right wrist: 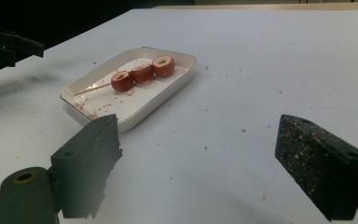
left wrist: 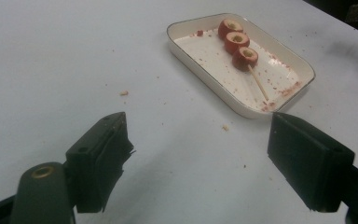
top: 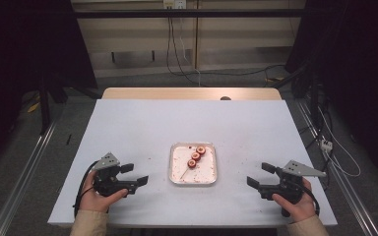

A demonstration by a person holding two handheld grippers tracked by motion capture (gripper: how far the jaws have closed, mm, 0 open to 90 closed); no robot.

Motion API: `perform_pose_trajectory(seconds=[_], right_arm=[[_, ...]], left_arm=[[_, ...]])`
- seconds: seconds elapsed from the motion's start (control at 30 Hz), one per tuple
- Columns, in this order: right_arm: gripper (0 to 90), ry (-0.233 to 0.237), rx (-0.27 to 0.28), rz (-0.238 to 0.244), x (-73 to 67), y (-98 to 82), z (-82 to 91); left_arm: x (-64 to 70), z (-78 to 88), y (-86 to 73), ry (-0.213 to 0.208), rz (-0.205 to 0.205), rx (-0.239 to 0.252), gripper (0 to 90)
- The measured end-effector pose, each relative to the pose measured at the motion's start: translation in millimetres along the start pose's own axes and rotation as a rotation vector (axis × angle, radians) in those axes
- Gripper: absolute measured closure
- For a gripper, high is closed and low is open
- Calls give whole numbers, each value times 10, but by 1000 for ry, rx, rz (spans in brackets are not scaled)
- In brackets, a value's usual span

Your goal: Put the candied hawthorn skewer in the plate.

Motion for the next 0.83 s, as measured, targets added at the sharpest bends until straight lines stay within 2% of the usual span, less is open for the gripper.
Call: perform_pose_trajectory(seconds=[0.2,0.47,0.83], right_arm=[[137,-8,-17,12,3,-33,-5],[137,-20,-16,3,18,-56,5],[137,-34,-27,11,37,-73,4]], left_arm=[[-58,24,-14,10,19,7,199],[-100,-18,-45,32,4,-20,198],[-126,-26,-52,52,-4,-23,196]])
Point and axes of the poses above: each handheld gripper's, and its own axes: z roughly backward along the jaws, y roughly out of its top, x roughly to its right, the point moved 6 cm from there along -z, roughly forward along the jaws, and after that the axes turned 7 degrees about y, right-handed, at the moved point
